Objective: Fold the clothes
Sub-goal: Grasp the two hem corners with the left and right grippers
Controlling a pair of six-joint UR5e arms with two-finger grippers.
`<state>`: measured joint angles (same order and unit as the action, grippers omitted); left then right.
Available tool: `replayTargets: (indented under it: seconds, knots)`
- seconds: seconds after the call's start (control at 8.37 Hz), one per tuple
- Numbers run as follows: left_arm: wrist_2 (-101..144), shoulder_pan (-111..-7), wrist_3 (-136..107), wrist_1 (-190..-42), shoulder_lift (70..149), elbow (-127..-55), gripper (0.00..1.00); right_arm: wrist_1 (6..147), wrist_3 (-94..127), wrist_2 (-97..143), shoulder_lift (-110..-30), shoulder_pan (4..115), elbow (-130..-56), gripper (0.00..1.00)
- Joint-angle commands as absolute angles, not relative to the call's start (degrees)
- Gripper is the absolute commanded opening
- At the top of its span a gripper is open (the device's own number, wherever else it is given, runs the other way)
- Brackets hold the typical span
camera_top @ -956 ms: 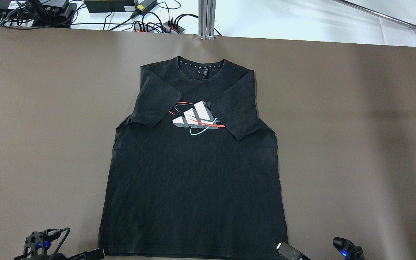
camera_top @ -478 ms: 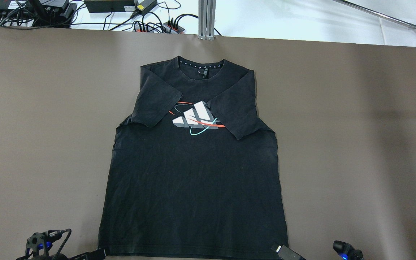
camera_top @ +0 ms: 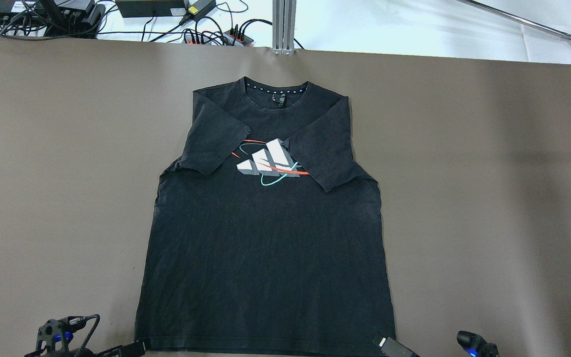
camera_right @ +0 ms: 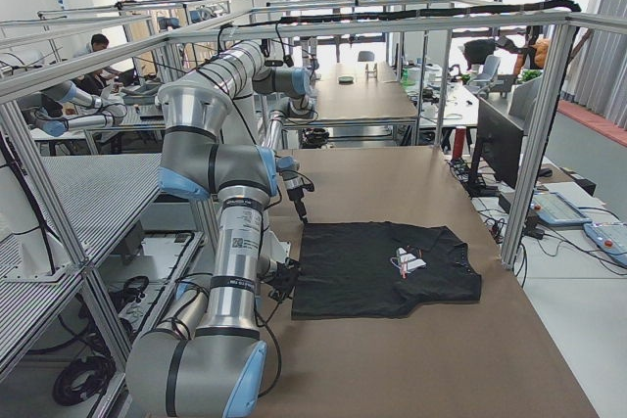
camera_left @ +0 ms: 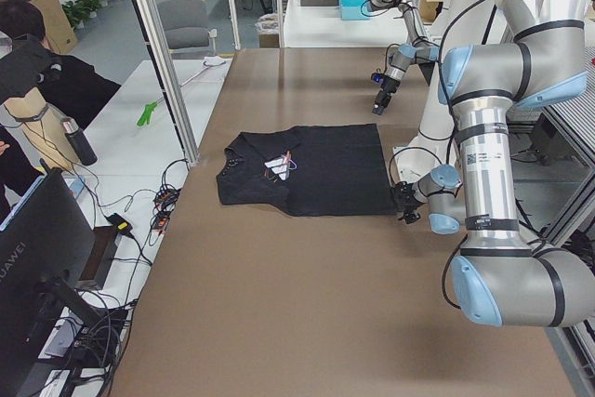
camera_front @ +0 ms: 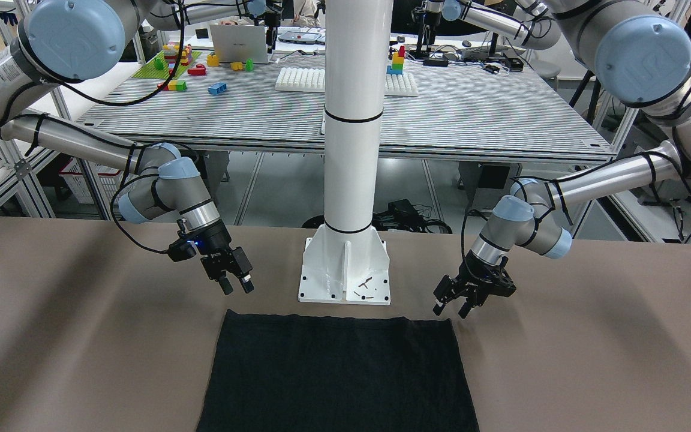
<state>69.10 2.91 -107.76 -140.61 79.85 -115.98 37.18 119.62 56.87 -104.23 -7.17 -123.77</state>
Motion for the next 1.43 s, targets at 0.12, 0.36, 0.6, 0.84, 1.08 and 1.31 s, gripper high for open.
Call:
replayTargets:
  seconds: [0.12, 0.36, 0.6, 0.84, 1.08, 1.31]
  knots:
    - [69.0, 2.9, -107.75, -140.54, 81.99, -114.0, 0.8, 37.18, 119.62, 56.87, -104.24, -7.47, -123.75, 0.94]
    - [68.99, 2.81, -107.75, -140.54, 82.0, -114.08, 0.41, 37.18, 119.62, 56.87, -104.15, -7.47, -123.75, 0.94]
    - [69.0, 2.46, -107.49, -140.62, 81.22, -114.6, 0.1, 37.18, 119.62, 56.87, -104.24, -7.47, -123.75, 0.94]
    - [68.99, 2.46, -107.4, -140.63, 80.86, -115.22, 0.08, 37.18, 119.62, 56.87, -104.24, -7.47, -123.75, 0.94]
    - [67.51, 2.46, -107.23, -140.63, 79.72, -116.1, 0.03, 37.18, 119.62, 56.87, -104.24, -7.47, -123.75, 0.94]
    - [67.41, 2.46, -107.05, -140.63, 80.24, -116.28, 0.0, 38.05, 119.36, 56.86, -104.24, -7.47, -123.75, 0.93]
